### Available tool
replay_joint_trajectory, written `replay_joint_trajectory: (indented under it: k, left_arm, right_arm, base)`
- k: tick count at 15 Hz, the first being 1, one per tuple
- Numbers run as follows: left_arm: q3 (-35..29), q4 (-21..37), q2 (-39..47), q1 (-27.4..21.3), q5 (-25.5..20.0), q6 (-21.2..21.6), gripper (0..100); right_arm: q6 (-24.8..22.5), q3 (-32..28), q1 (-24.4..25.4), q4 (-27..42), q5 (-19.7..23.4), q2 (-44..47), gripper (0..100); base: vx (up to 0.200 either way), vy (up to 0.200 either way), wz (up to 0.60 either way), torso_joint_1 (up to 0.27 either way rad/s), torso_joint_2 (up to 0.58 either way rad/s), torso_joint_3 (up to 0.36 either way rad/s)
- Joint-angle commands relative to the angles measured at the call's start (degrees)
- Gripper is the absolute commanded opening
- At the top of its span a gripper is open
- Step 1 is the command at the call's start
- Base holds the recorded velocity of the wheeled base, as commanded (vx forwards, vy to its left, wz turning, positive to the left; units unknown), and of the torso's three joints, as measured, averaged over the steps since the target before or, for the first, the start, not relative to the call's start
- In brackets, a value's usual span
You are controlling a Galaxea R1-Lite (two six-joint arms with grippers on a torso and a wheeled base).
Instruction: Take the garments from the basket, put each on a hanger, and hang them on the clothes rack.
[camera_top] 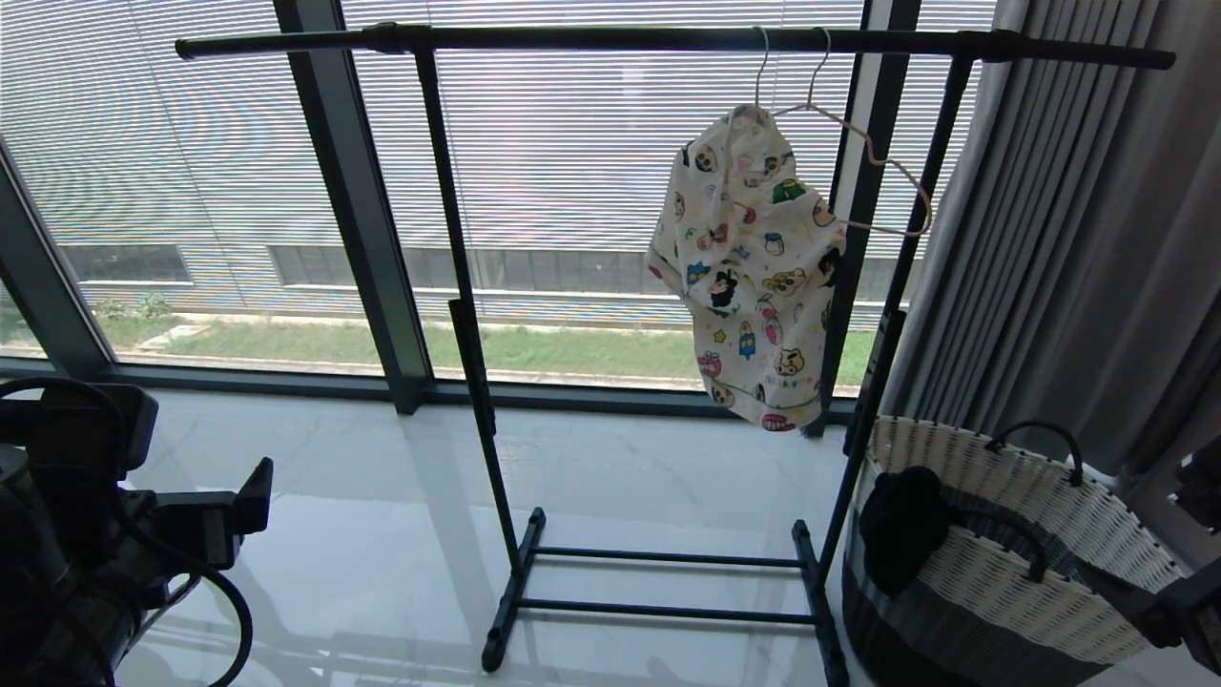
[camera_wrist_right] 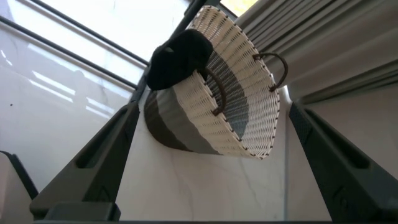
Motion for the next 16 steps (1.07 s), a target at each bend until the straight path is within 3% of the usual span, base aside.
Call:
replay_joint_trajectory:
  k: [1,12,16]
  left_arm:
    - [-0.11,0.00,-0.06,-0.01,-0.55,-0.01,100]
    - [0.33,0.00,-0.23,-0.01,-1.16,-0.01,100]
    - [0.42,0.00,-0.41,-0.01,-1.16,-0.10,100]
  right_arm:
    - [-0.19,1.20,0.04,0.01,0.16,-1.49,100]
    - [-0.19,4.98,0.04,0.19,2.01,-5.18,100]
    - [-1.24,4.89,0.04,0.19,7.37,-5.09,100]
  base:
    - [0.000,-0.200,0.00,-0.002,0.01,0.007]
    - [0.000,-0.200,0.00,0.001,0.00,0.004]
    - [0.000,0.000,0.00,0.000,0.00,0.000]
